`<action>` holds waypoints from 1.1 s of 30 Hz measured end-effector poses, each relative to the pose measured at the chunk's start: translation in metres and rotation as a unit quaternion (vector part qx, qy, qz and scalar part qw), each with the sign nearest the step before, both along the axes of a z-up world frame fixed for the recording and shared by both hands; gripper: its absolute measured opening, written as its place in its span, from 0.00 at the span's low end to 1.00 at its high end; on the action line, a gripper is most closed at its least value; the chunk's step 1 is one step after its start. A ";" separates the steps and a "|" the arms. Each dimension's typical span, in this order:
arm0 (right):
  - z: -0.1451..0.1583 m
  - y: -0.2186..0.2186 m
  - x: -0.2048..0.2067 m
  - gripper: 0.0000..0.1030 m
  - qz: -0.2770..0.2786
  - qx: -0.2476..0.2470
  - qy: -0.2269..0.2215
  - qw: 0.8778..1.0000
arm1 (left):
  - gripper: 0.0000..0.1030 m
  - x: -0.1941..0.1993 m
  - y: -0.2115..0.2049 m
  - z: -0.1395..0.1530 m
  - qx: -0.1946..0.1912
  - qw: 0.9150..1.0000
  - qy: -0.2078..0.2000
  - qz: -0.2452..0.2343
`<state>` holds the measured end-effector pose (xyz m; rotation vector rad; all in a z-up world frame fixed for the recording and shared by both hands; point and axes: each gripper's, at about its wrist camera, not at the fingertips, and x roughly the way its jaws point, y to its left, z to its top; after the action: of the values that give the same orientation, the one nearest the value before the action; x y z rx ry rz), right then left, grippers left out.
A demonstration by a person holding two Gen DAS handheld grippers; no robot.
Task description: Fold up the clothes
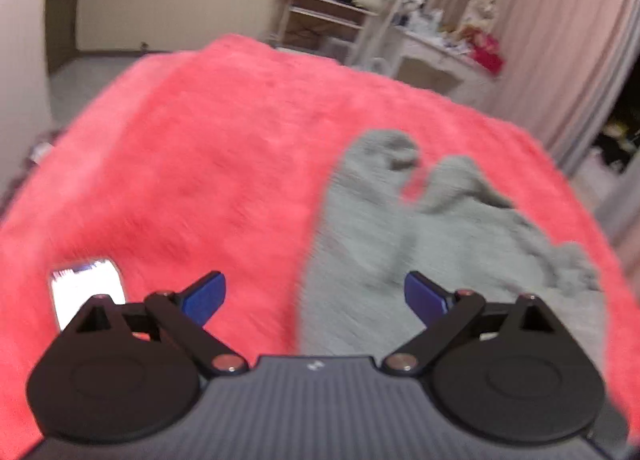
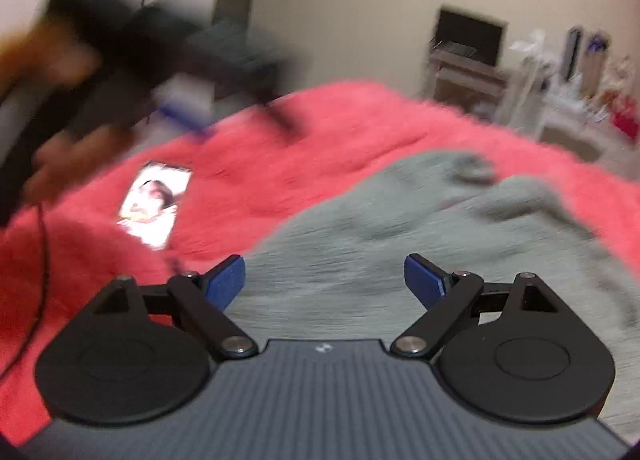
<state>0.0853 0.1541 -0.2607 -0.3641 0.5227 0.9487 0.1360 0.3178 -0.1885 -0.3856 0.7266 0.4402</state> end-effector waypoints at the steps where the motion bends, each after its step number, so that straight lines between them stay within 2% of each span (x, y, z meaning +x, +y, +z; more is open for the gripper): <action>1: -0.008 0.013 -0.004 0.86 0.000 -0.007 0.001 1.000 | 0.94 0.013 0.008 -0.002 0.014 1.000 0.010 0.012; 4: -0.044 0.043 -0.018 0.85 -0.018 -0.072 -0.051 0.996 | 0.94 0.048 0.022 -0.012 0.034 0.998 0.037 0.025; 6: -0.071 0.048 -0.026 0.49 -0.017 -0.122 -0.099 0.987 | 0.94 0.076 0.028 -0.021 0.048 0.997 0.059 0.022; 7: -0.081 0.047 -0.028 0.17 -0.011 -0.136 -0.108 0.985 | 0.94 0.086 0.028 -0.025 0.052 0.996 0.067 0.018; 9: -0.072 0.032 -0.029 0.16 -0.002 -0.116 -0.097 0.989 | 0.94 0.108 0.029 -0.036 0.053 0.995 0.079 0.004; 13: -0.031 -0.014 -0.020 0.14 -0.048 -0.022 -0.029 0.998 | 0.93 0.142 0.036 -0.060 0.037 0.994 0.098 -0.005; 17: -0.006 -0.046 -0.017 0.15 -0.056 0.033 -0.004 0.998 | 0.90 0.181 0.042 -0.083 -0.052 0.992 0.109 -0.026; 19: -0.002 -0.055 -0.019 0.15 -0.045 0.052 0.011 0.998 | 0.90 0.208 0.054 -0.095 -0.105 0.989 0.100 -0.007; 20: -0.001 -0.057 -0.019 0.15 -0.041 0.057 0.014 0.997 | 0.90 0.214 0.058 -0.098 -0.118 0.988 0.097 -0.002; 21: 0.000 -0.059 -0.021 0.15 -0.034 0.064 0.015 0.997 | 0.90 0.223 0.064 -0.103 -0.140 0.986 0.093 0.004; 23: 0.005 -0.066 -0.024 0.15 -0.016 0.085 0.018 0.996 | 0.91 0.247 0.079 -0.116 -0.211 0.974 0.082 0.016; 25: 0.003 -0.068 -0.022 0.15 -0.005 0.101 0.025 0.995 | 0.92 0.264 0.088 -0.124 -0.249 0.965 0.074 0.024; 26: 0.002 -0.069 -0.018 0.15 0.001 0.104 0.030 0.994 | 0.93 0.272 0.091 -0.128 -0.257 0.963 0.074 0.028; 30: -0.011 -0.067 -0.004 0.14 0.013 0.106 0.067 0.992 | 0.94 0.311 0.084 -0.135 -0.226 0.969 0.103 0.005; 33: -0.015 -0.063 0.001 0.14 0.020 0.107 0.086 0.990 | 0.93 0.321 0.081 -0.135 -0.221 0.971 0.087 -0.005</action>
<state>0.0863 0.0909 -0.2758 -0.1007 0.5652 1.0702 0.4571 0.3986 -0.3236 -0.7684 1.0008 0.3013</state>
